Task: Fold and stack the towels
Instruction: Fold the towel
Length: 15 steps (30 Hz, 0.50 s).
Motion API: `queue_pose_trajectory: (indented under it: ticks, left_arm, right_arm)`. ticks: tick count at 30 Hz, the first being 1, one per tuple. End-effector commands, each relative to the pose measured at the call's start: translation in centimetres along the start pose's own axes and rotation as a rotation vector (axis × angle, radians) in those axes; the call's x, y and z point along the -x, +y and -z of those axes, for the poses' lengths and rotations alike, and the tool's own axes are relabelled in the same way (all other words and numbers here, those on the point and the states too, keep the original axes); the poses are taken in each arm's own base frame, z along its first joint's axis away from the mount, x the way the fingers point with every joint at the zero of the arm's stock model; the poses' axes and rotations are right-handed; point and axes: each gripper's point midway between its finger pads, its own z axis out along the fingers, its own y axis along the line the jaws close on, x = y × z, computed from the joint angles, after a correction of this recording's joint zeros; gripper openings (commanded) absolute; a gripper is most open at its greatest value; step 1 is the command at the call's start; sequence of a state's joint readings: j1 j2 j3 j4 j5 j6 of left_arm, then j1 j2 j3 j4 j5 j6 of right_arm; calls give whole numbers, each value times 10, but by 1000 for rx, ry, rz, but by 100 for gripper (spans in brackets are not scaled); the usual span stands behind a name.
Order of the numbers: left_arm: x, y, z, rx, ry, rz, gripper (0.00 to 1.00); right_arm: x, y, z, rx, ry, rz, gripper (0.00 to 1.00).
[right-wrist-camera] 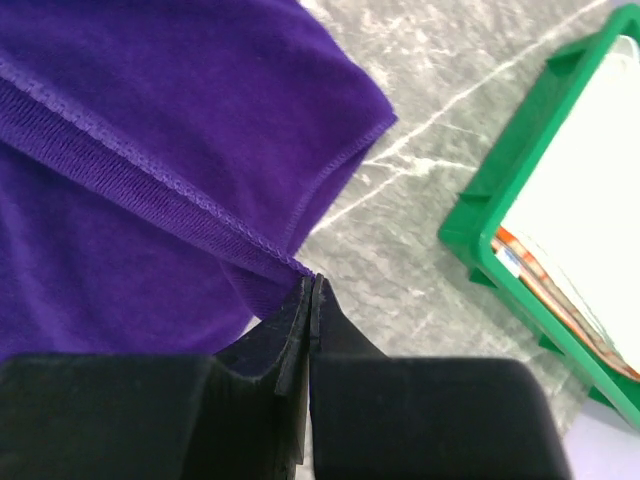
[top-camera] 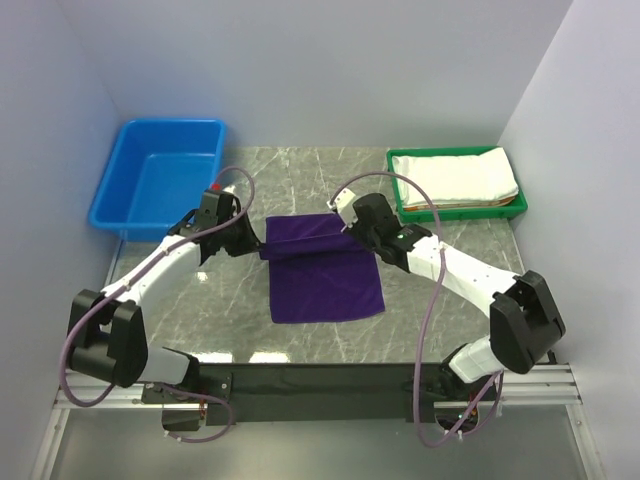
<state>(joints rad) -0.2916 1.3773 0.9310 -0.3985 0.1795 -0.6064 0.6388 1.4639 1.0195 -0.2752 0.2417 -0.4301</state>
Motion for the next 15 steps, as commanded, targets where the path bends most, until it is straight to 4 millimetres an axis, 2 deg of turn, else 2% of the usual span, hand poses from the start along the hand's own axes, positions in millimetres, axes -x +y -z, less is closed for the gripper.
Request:
queue_pose_trajectory:
  ticks: [1, 5, 9, 13, 15]
  left_arm:
    - [18, 5, 17, 52, -100, 6, 1]
    - [20, -3, 28, 36, -122, 6, 1]
    - [12, -9, 33, 20, -116, 2, 1]
    - [-2, -8, 32, 29, -95, -6, 1]
    - [-7, -5, 33, 33, -88, -1, 1]
  right_arm:
    - [-12, -46, 28, -197, 48, -15, 0]
    - [-8, -55, 41, -236, 21, -17, 0]
    - [-6, -59, 51, -273, 16, -10, 0]
    - [-10, -49, 56, -254, 22, -19, 0]
    - [-24, -37, 55, -236, 67, -32, 0]
